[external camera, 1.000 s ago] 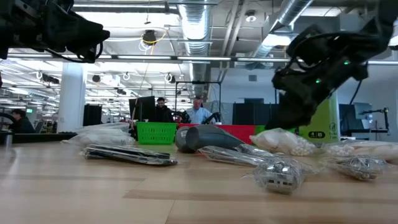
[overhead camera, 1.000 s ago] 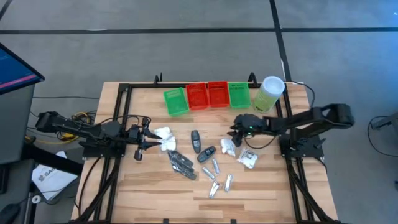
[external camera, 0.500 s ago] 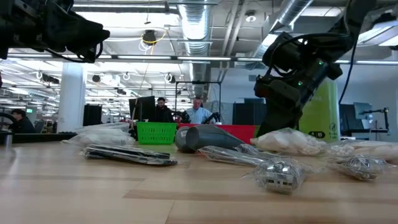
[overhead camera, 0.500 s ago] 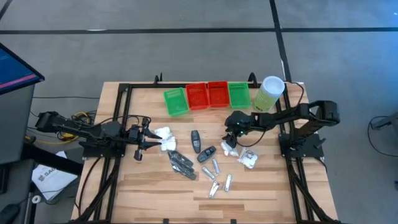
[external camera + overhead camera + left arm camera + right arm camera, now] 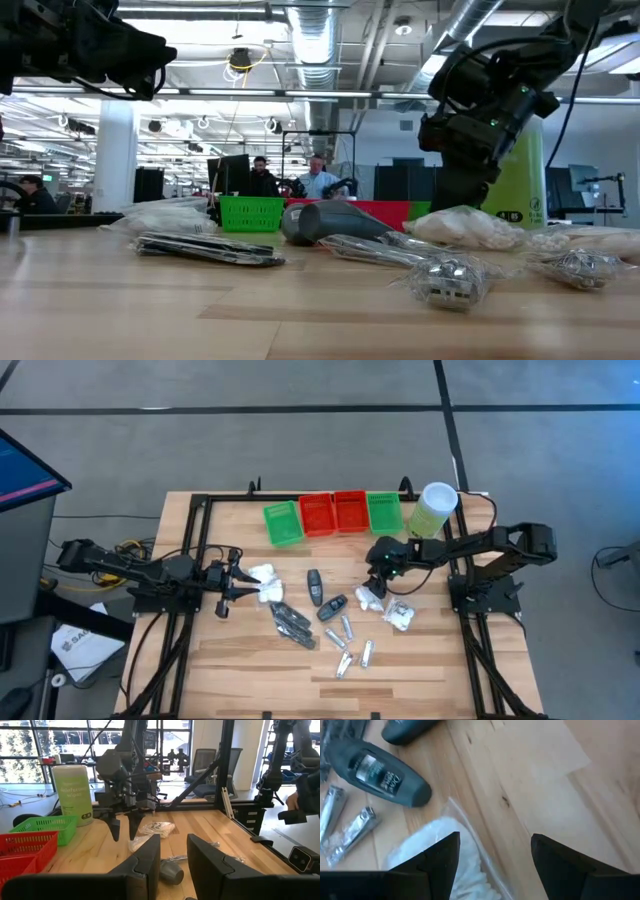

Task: Pick & Place Travel size toiletries
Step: Put the white cotton pack into the right red bin

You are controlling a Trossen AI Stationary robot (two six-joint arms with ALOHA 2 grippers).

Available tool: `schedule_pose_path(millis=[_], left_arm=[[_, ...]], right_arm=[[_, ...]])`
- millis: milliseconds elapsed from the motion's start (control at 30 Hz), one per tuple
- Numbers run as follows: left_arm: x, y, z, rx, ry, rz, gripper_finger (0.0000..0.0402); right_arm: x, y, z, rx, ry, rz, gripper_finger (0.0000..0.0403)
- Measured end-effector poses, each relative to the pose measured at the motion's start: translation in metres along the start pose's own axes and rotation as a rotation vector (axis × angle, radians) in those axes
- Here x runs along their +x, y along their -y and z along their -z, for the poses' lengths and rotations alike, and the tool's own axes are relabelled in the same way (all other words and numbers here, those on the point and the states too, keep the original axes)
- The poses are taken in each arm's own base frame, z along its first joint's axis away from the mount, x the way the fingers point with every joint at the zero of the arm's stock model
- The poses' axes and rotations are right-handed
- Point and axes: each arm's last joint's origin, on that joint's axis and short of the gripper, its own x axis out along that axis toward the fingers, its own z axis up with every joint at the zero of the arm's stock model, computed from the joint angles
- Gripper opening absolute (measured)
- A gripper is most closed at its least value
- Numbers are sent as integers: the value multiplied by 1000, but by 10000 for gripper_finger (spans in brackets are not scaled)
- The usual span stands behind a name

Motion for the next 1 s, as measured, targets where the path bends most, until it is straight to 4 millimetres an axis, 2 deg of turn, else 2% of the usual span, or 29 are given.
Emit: schedule_pose_path(millis=[667,1000], left_arm=[[0,0,0,0,1,0,87],[0,0,0,0,1,0,87]], right_arm=[[0,-2,1,0,-20,-56,235],[2,-10,4,-29,-28,-65,235]])
